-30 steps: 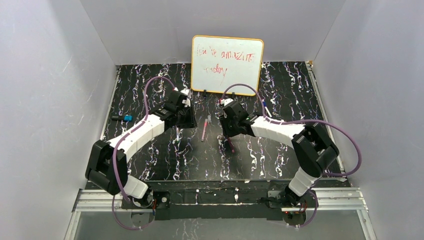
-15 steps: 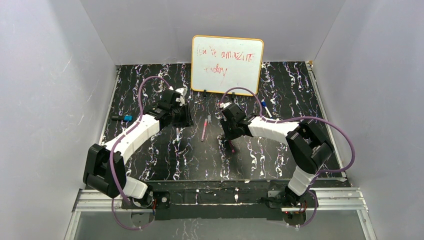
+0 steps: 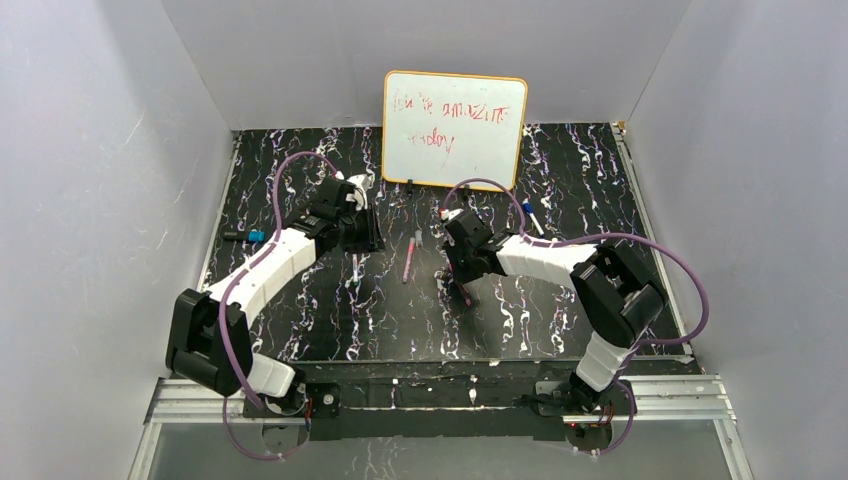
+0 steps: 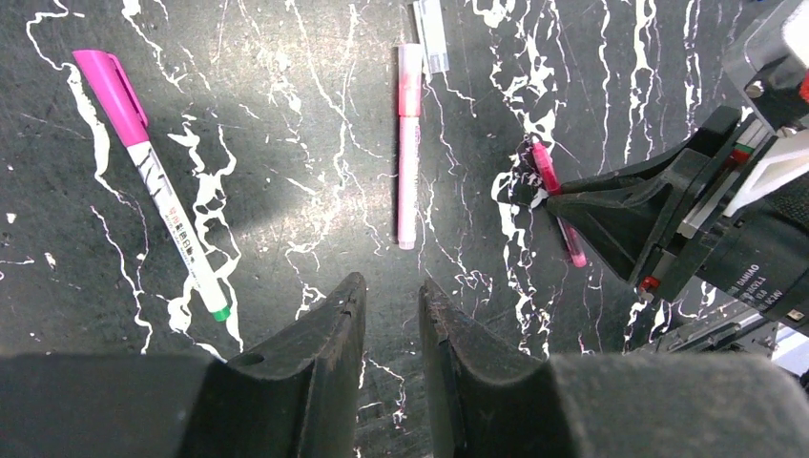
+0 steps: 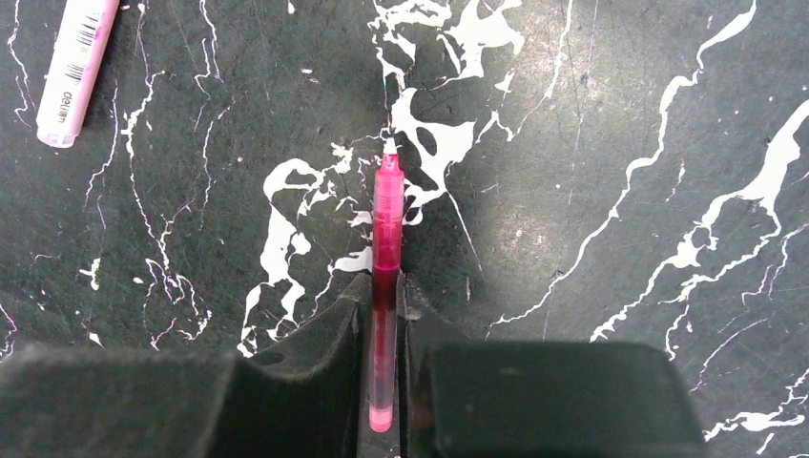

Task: Insert the pens into the pen caps

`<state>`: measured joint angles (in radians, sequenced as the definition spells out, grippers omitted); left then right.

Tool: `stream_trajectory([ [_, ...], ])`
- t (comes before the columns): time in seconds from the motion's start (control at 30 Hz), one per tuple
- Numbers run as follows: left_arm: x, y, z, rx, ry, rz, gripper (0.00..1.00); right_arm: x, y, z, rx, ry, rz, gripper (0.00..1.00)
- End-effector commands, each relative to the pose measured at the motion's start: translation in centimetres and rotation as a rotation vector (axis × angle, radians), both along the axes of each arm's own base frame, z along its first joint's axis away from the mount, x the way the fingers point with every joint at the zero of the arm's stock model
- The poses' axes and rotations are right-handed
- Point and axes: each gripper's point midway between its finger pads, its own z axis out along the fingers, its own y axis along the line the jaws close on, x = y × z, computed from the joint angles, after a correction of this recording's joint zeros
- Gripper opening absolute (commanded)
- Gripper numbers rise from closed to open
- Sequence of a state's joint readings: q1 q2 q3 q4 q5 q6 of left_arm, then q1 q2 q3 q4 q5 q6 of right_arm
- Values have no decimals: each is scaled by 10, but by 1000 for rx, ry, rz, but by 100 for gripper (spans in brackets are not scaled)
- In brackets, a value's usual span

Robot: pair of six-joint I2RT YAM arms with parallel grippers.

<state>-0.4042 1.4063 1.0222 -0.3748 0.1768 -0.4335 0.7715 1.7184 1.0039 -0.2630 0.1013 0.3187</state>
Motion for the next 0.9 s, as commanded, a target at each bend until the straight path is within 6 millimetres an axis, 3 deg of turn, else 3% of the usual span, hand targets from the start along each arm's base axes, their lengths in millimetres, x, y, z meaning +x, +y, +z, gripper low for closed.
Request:
stream_trajectory([
  [0.0, -5, -5, 21, -76, -72, -55, 25, 14, 14, 29, 74, -58, 2, 19],
  [0.27, -7, -36, 60, -353, -300, -146, 26, 25, 57, 152, 449, -216, 25, 18],
  [0.47, -22, -56, 92, -607, -486, -230, 24, 23, 73, 224, 711, -298, 4, 18],
  [0.6, -28, -58, 106, -705, -549, -235, 24, 26, 78, 250, 799, -319, -23, 18],
  [0.67, -33, -58, 123, -780, -606, -238, 24, 26, 81, 257, 828, -316, -26, 18],
  [0.87, -42, -60, 148, -890, -655, -262, 25, 27, 88, 260, 859, -305, -22, 18],
])
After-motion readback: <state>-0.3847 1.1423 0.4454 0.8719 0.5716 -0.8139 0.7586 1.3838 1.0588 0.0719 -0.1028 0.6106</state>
